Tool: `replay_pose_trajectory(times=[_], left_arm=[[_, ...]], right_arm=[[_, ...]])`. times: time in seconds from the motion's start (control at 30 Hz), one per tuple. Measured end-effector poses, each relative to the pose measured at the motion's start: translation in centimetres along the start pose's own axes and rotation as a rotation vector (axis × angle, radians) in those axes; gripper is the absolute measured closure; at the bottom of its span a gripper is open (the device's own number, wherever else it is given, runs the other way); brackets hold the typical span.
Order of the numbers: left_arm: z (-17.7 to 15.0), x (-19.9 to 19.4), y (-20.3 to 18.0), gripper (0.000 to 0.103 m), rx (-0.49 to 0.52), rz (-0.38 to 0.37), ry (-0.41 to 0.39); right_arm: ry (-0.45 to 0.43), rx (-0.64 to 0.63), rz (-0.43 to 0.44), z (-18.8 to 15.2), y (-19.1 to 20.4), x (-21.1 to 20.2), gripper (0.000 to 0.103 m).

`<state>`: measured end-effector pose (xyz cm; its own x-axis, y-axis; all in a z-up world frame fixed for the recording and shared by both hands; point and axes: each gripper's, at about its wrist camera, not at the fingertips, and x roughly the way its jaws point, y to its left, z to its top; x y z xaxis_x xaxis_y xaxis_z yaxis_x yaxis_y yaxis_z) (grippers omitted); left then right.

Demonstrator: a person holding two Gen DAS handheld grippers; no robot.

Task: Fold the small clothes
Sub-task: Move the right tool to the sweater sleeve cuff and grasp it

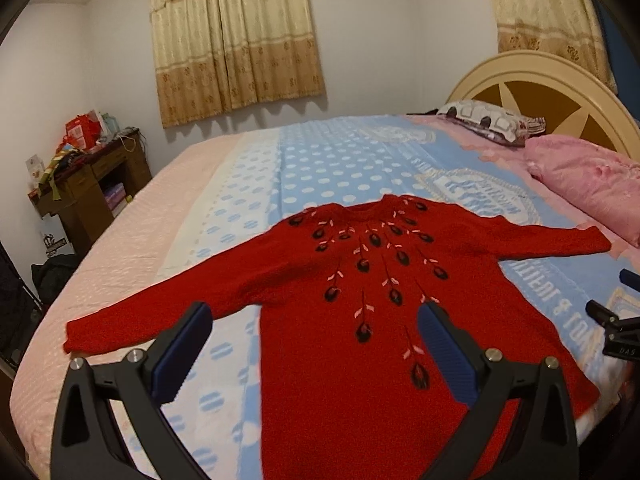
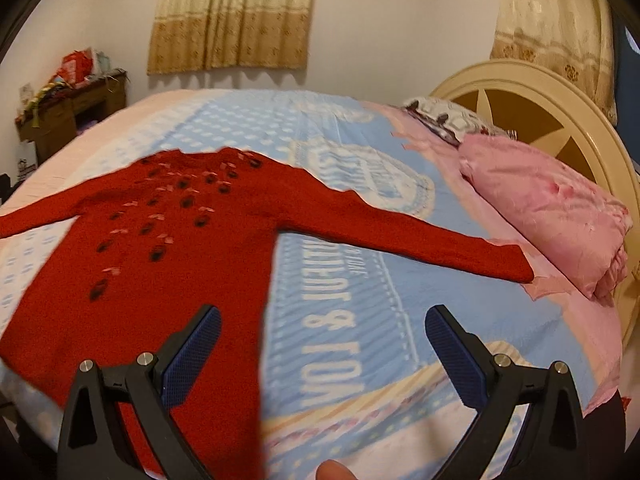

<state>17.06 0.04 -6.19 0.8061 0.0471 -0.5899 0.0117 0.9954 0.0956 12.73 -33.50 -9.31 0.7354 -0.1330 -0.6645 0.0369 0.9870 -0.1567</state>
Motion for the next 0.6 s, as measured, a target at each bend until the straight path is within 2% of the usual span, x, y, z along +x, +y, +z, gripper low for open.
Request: replay_pose_trajectory(times=[0.13,0.27,0.43,0.6], left_arm=[[0.8,3.2,-0.5,0.0,0.006,-0.002,0.032],[1.4,6.2,-0.8,0.0,0.008,-0.013,0.06],[1.5,10.3,-0.8,0.0,-0.001,-0.023,0.108],[1.6,12.6,0.1,0.0,-0.007,0.001,0.122]], right_arm=[[0.033,0.031,-0.035,1.1,-2.3,3.1,0.001],[0.083,0.104,-0.021,1.8,-5.5,6.1,0.001],[0.13,0.155,-0.093,2.3,-9.7,9.0,0.001],[0.171,0.285,-0.16,2.5,-16.3,10.9,0.001]])
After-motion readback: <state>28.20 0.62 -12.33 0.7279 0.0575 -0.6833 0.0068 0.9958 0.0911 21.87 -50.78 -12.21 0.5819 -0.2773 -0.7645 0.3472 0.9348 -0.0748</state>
